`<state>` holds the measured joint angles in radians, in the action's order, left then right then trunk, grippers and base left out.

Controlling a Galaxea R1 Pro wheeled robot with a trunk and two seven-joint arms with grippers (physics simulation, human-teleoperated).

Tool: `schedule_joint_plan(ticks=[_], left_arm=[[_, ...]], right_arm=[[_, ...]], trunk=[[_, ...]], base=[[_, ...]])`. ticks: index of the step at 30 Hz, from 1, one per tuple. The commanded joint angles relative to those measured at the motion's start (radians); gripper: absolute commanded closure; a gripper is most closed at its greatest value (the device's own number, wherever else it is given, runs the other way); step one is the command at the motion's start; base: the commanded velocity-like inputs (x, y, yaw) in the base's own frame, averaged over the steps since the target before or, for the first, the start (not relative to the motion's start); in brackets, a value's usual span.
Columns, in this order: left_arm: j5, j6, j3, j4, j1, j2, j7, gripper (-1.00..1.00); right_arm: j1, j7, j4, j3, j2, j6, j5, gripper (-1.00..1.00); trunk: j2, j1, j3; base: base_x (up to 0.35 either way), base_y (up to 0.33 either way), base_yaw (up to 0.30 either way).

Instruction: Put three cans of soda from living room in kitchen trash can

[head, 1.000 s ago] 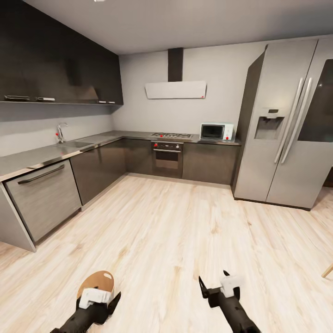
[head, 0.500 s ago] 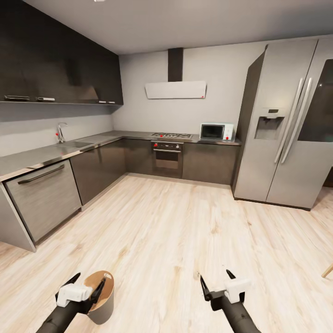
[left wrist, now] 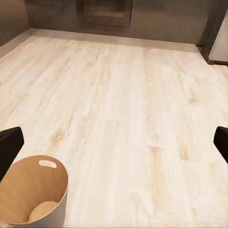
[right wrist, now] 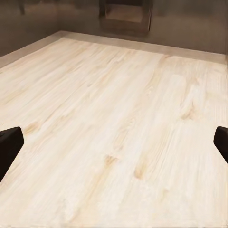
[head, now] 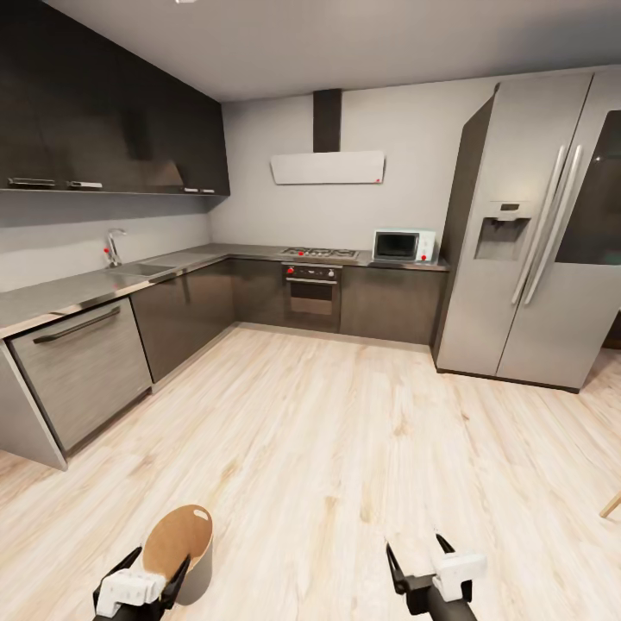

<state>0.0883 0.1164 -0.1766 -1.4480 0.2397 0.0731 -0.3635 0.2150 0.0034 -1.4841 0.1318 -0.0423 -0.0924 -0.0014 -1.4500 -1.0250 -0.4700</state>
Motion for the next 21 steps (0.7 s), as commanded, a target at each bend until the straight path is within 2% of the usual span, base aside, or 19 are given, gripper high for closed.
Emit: schedule_joint_plan(ticks=[1,2,5,11,15,21], left_arm=[[0.001,0.016,0.0,0.021,0.0,0.0,0.001,-1.0],[0.0,0.039,-0.001,0.052,0.001,0.0,0.003,-1.0],[0.001,0.055,-0.001,0.1,0.0,0.002,0.005,-1.0],[0.002,0.058,-0.001,0.153,0.0,0.005,0.0,-1.0],[0.002,0.056,-0.001,0.17,0.0,0.006,-0.001,-1.0],[0.0,0.058,0.0,0.191,0.0,0.005,-0.003,-1.0]], right_arm=[[0.0,0.0,0.014,-0.013,0.0,-0.005,-0.001,-1.0],[0.001,0.0,0.031,-0.031,0.002,-0.013,-0.001,-1.0],[0.001,0.0,0.054,-0.045,0.004,-0.018,-0.001,-1.0],[0.001,0.002,0.081,-0.049,0.005,-0.019,0.0,-1.0],[0.0,0.0,0.095,-0.049,0.006,-0.019,0.0,-1.0],[-0.002,-0.002,0.105,-0.05,0.008,-0.018,0.001,-1.0]], trunk=[[0.0,0.0,0.0],[0.0,0.0,0.0],[0.0,0.0,0.0],[0.0,0.0,0.0],[0.0,0.0,0.0],[0.0,0.0,0.0]], base=[[0.0,0.0,0.0],[0.0,0.0,0.0],[0.0,0.0,0.0],[0.022,0.024,0.0],[0.1,0.153,0.003],[0.142,0.241,0.182]])
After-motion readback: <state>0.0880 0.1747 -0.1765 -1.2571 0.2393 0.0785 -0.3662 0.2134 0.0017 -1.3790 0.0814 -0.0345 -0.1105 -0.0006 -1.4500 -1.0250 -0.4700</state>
